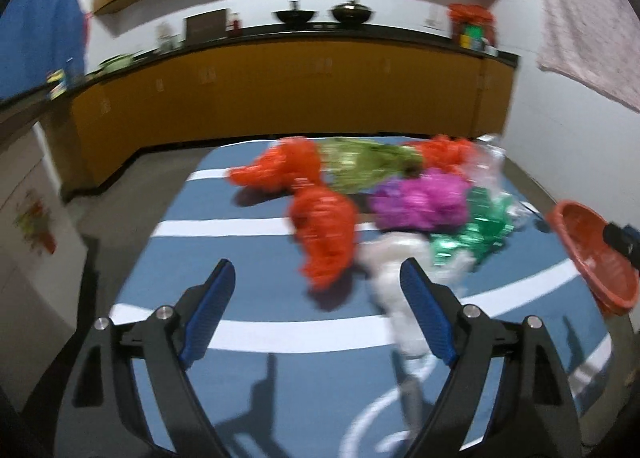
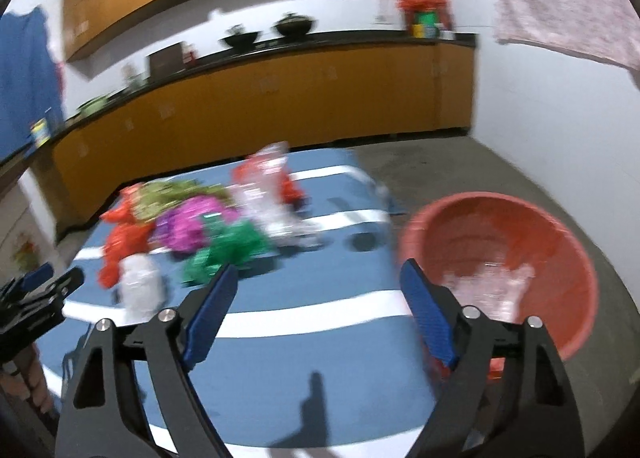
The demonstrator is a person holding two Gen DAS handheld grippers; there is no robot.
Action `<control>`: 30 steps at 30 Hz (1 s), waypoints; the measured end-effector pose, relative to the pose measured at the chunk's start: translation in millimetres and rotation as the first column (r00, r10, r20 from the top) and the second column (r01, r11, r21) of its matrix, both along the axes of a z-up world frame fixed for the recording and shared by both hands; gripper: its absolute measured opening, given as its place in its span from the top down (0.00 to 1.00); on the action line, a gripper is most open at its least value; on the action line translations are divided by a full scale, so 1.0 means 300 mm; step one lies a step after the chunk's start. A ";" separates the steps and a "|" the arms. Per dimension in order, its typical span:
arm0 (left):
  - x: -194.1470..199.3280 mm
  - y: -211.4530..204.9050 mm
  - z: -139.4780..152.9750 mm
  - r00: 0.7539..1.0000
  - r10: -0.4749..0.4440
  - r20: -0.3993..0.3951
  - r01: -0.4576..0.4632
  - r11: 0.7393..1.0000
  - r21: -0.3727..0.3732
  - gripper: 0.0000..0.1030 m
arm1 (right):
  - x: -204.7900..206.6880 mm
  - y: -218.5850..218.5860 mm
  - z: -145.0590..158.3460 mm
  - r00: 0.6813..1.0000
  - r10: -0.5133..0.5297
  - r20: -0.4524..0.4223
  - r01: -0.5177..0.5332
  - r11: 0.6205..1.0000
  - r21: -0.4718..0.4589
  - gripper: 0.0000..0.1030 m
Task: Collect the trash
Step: 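Grasp the white plastic bag with the right gripper while the left grasps a red bag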
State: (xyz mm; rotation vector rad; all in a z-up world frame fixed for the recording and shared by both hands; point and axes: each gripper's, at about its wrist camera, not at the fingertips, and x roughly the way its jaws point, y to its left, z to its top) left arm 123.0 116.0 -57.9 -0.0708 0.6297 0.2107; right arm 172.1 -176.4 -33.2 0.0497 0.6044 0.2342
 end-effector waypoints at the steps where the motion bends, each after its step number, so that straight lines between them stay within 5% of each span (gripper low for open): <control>1: -0.008 0.028 0.000 1.000 0.019 0.003 -0.019 1.000 -0.004 0.19 | -0.001 0.059 -0.004 0.999 0.041 -0.004 -0.041 0.999 -0.003 0.23; 8: -0.066 0.198 0.000 0.993 0.121 0.016 -0.121 0.992 -0.021 0.19 | 0.024 0.351 -0.046 0.975 0.219 -0.039 -0.221 0.974 -0.040 0.27; 17: -0.100 0.339 -0.025 0.979 0.202 -0.004 -0.202 0.978 -0.046 0.19 | 0.097 0.520 -0.149 0.949 0.285 -0.136 -0.297 0.952 -0.078 0.27; 24: -0.087 0.373 -0.030 0.974 0.228 -0.011 -0.228 0.971 -0.069 0.19 | 0.124 0.591 -0.208 0.917 0.341 -0.207 -0.367 0.925 -0.101 0.50; 30: -0.053 0.348 -0.032 0.981 0.193 -0.016 -0.194 0.978 -0.076 0.19 | 0.110 0.556 -0.198 0.920 0.342 -0.189 -0.364 0.926 -0.097 0.59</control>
